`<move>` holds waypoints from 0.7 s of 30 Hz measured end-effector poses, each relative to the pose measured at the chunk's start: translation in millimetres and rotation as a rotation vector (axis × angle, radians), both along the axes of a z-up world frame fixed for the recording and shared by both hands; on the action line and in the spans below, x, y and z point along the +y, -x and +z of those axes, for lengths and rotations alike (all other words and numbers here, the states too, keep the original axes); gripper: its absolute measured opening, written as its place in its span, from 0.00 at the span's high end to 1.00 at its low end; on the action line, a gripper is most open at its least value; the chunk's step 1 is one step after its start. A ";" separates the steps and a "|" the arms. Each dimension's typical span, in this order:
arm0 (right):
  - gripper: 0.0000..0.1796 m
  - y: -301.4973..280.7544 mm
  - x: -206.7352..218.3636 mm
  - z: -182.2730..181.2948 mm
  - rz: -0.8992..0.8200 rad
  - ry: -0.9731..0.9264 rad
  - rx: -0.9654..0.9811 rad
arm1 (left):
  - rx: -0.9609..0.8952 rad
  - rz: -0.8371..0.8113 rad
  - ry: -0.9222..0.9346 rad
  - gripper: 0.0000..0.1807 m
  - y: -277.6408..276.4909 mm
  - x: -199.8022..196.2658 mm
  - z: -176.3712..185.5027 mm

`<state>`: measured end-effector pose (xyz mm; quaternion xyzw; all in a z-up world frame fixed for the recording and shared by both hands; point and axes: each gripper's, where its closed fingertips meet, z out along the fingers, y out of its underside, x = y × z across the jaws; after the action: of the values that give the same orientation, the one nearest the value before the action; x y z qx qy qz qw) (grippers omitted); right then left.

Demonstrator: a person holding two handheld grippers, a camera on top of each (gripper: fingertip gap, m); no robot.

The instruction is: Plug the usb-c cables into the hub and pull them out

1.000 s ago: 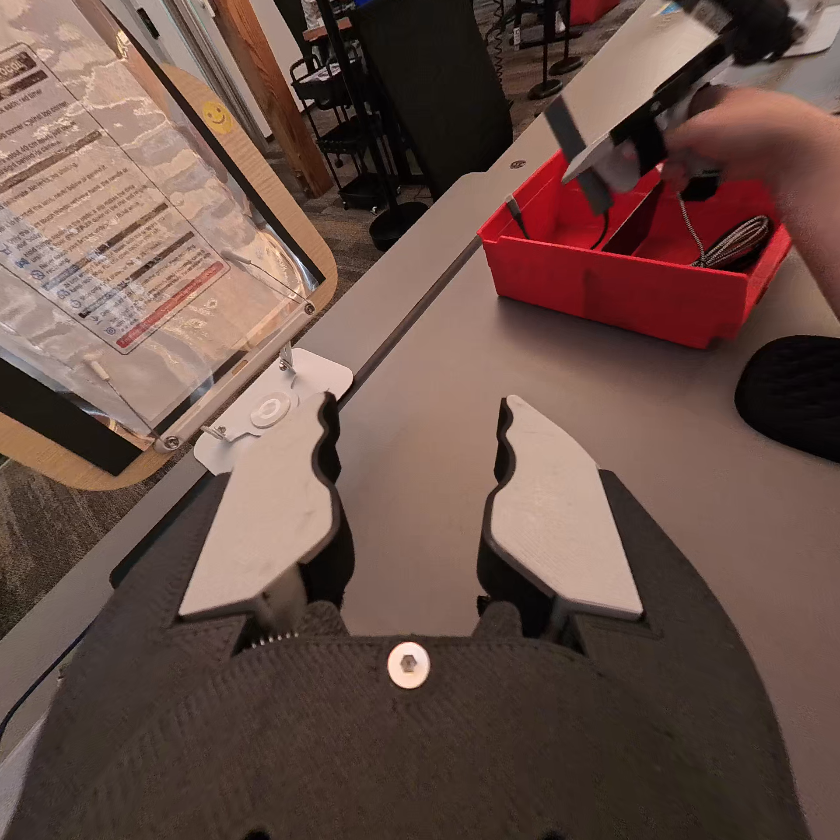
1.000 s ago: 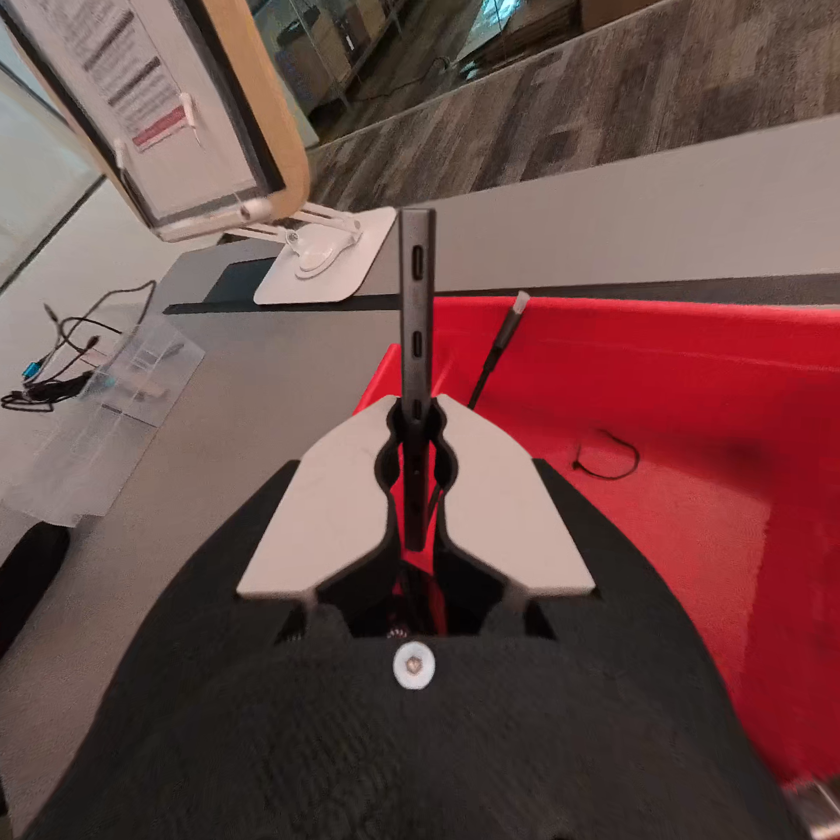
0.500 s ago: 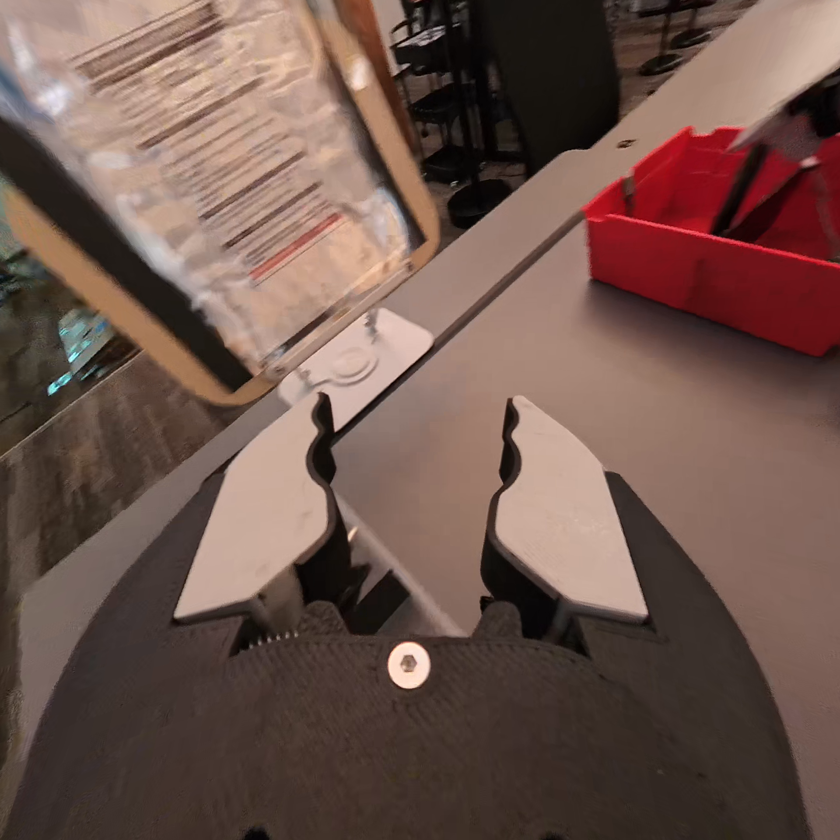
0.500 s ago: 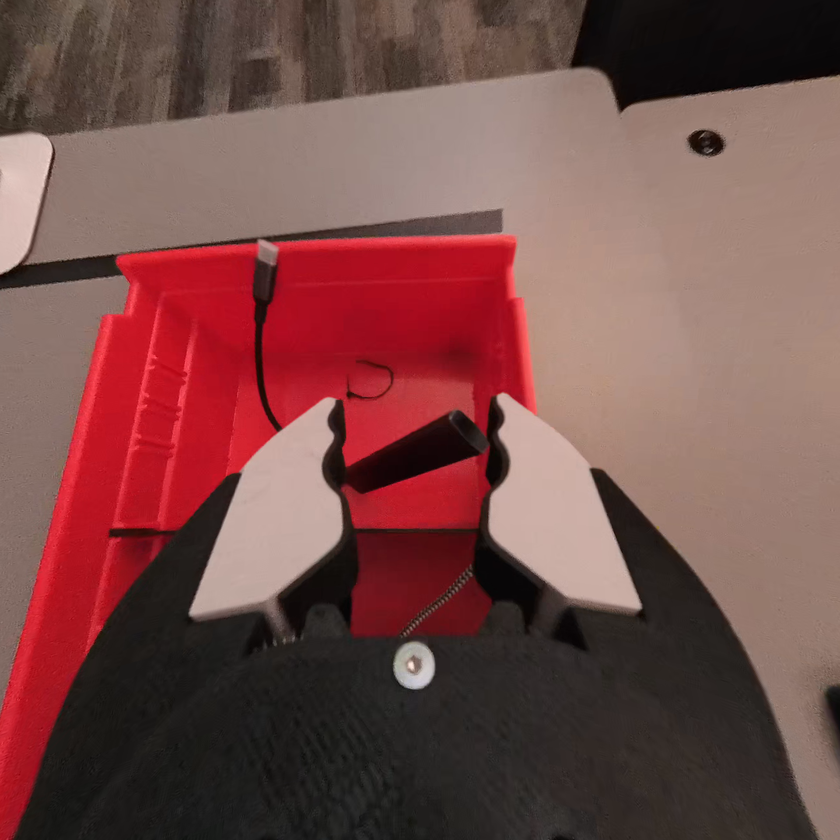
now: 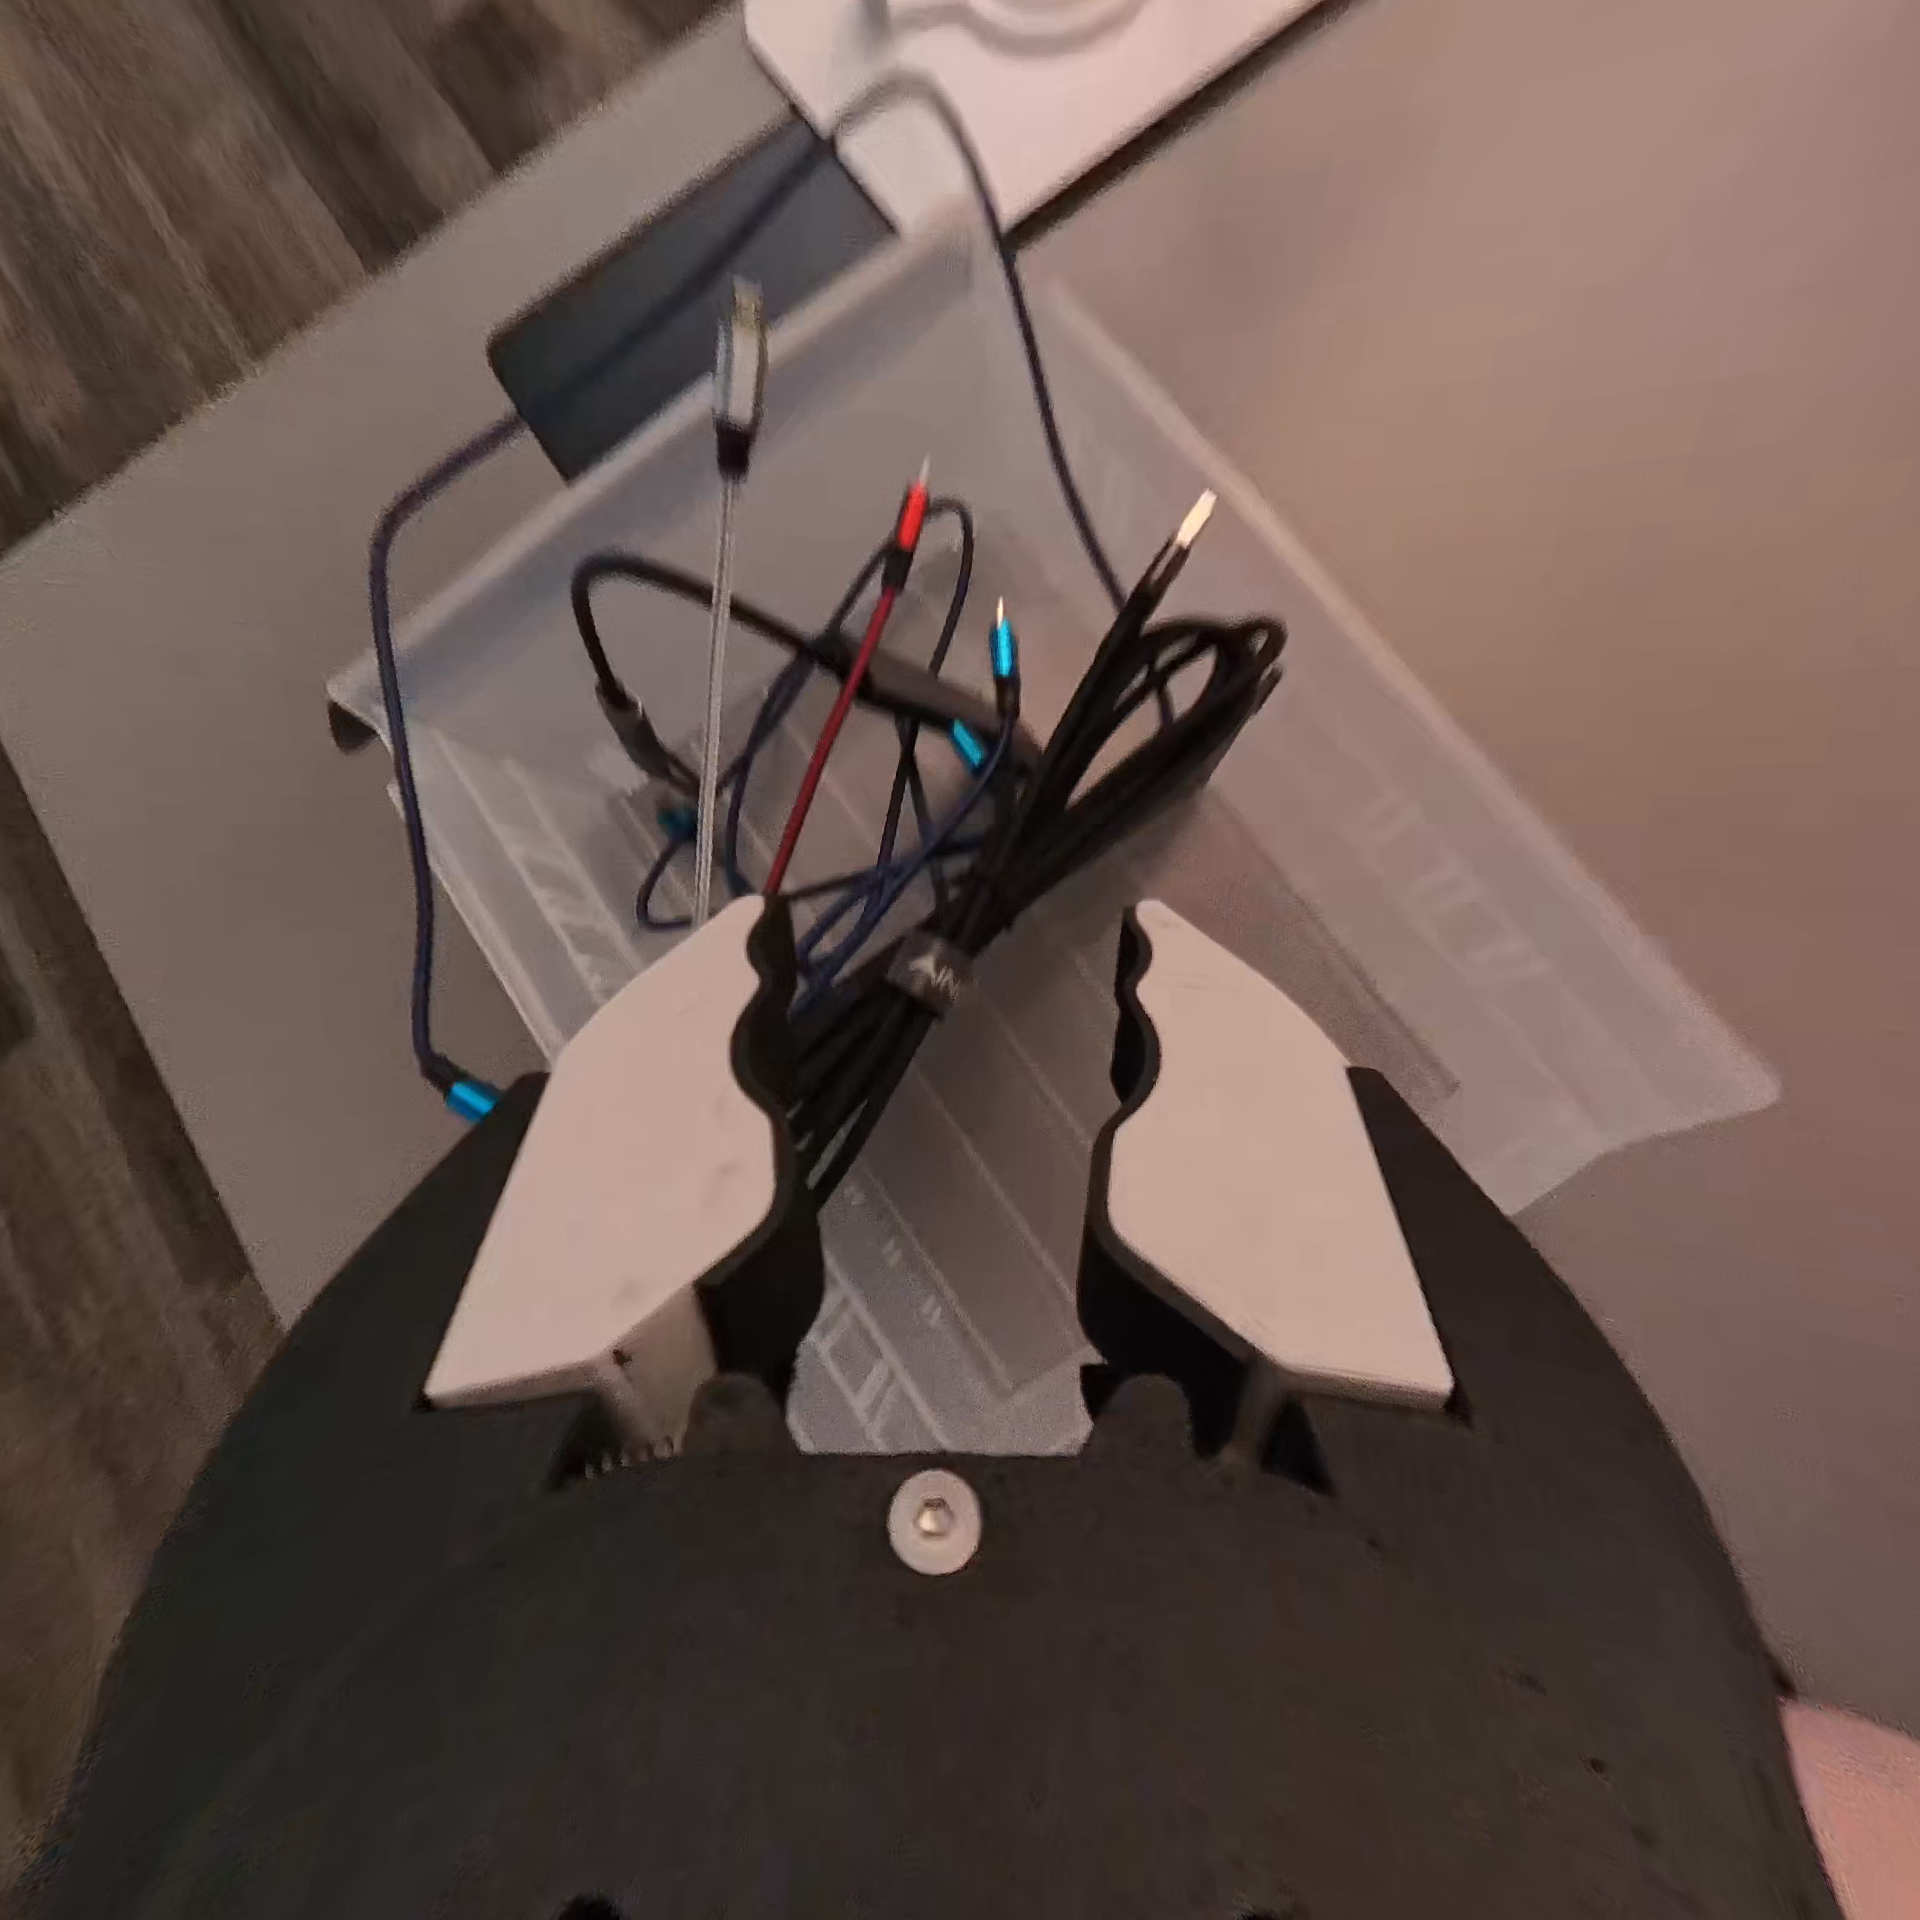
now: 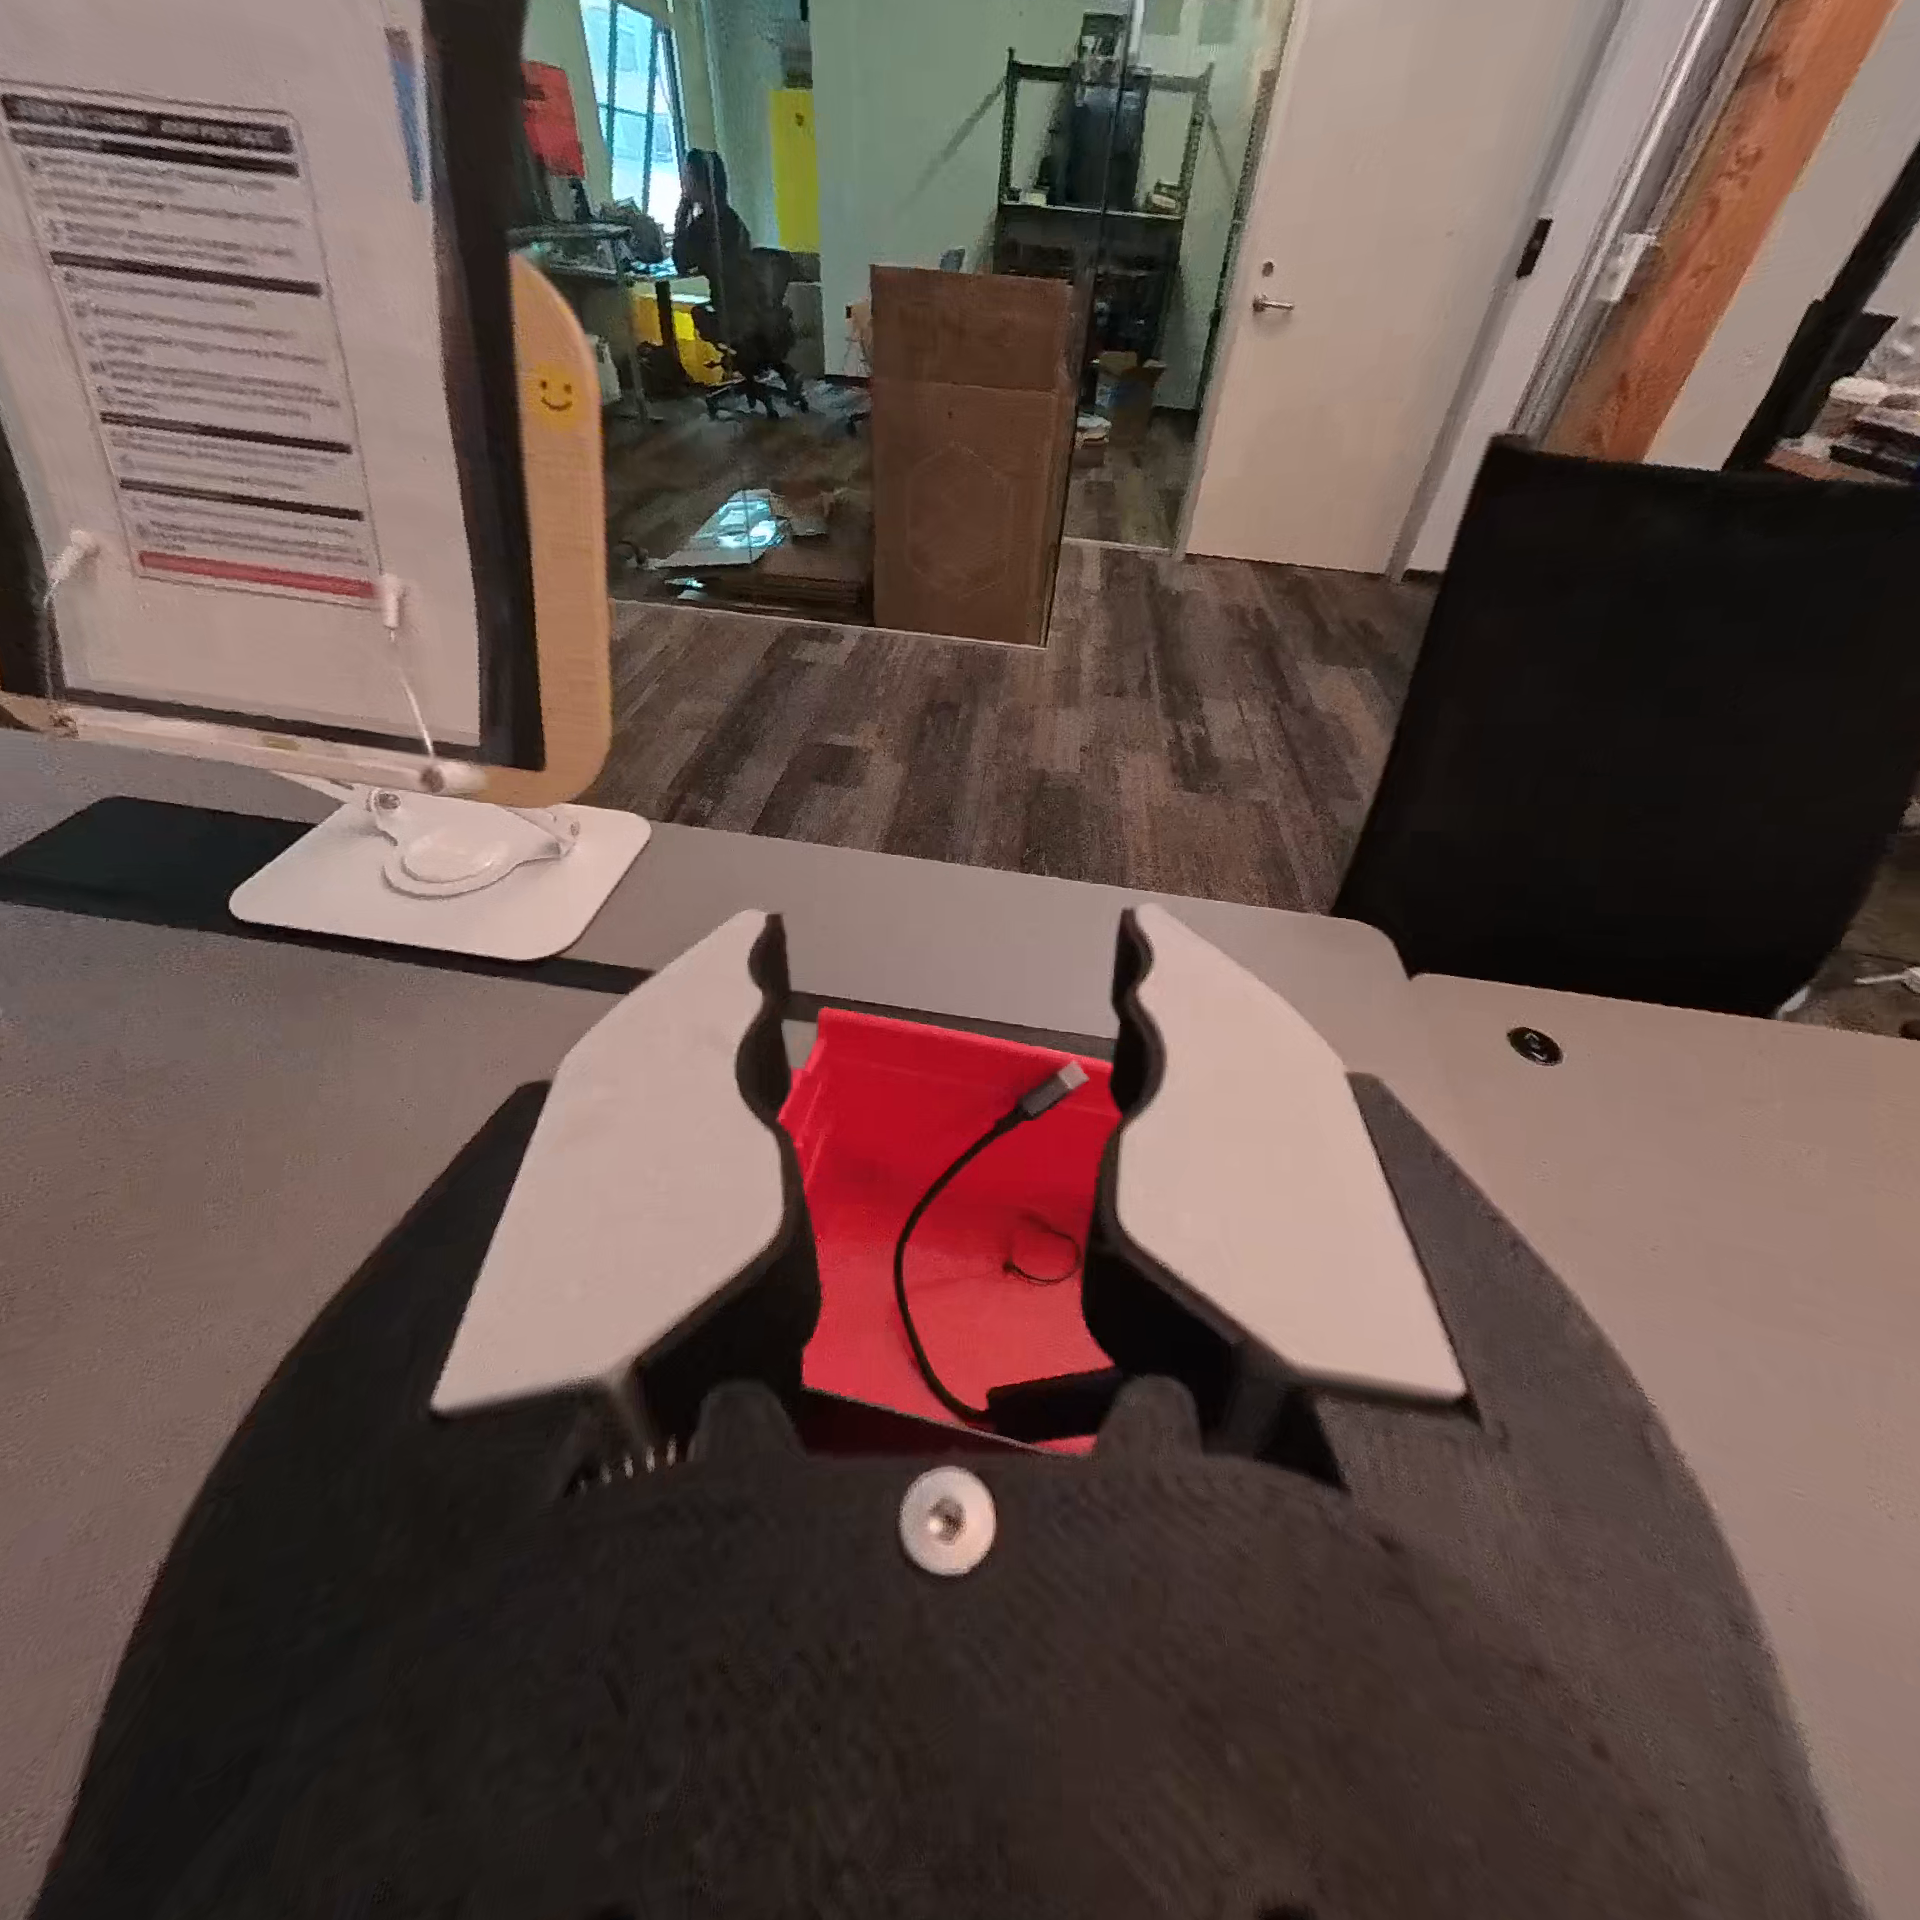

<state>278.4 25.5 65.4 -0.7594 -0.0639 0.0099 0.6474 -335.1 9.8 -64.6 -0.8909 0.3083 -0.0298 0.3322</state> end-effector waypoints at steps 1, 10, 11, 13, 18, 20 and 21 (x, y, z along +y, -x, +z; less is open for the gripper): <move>0.66 7.3 1.5 -1.6 0.015 0.012 -0.023 | 0.027 -0.015 0.021 0.66 2.8 -2.6 -6.5; 0.66 40.4 19.4 -29.2 0.080 0.119 -0.139 | 0.293 -0.070 0.114 0.63 9.8 12.1 -57.2; 0.66 42.5 20.2 -30.8 0.085 0.125 -0.148 | 0.321 -0.067 0.105 0.68 12.8 14.6 -58.4; 0.66 47.2 21.6 -32.8 0.097 0.131 -0.156 | 0.345 -0.081 0.099 0.82 14.1 15.2 -58.5; 0.66 61.0 24.8 -38.4 0.135 0.150 -0.171 | 0.231 -0.094 0.132 0.90 1.4 8.6 -42.0; 0.66 68.3 25.9 -39.5 0.151 0.152 -0.179 | 0.177 -0.085 0.102 0.91 -4.3 8.4 -27.2; 0.66 73.5 26.4 -39.7 0.165 0.151 -0.179 | 0.158 -0.077 0.064 0.91 -6.3 10.2 -17.0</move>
<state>204.9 51.9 25.7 -0.7959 -0.1827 0.0001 0.5772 -328.8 20.0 -81.6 -0.8881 0.3663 0.0181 0.2770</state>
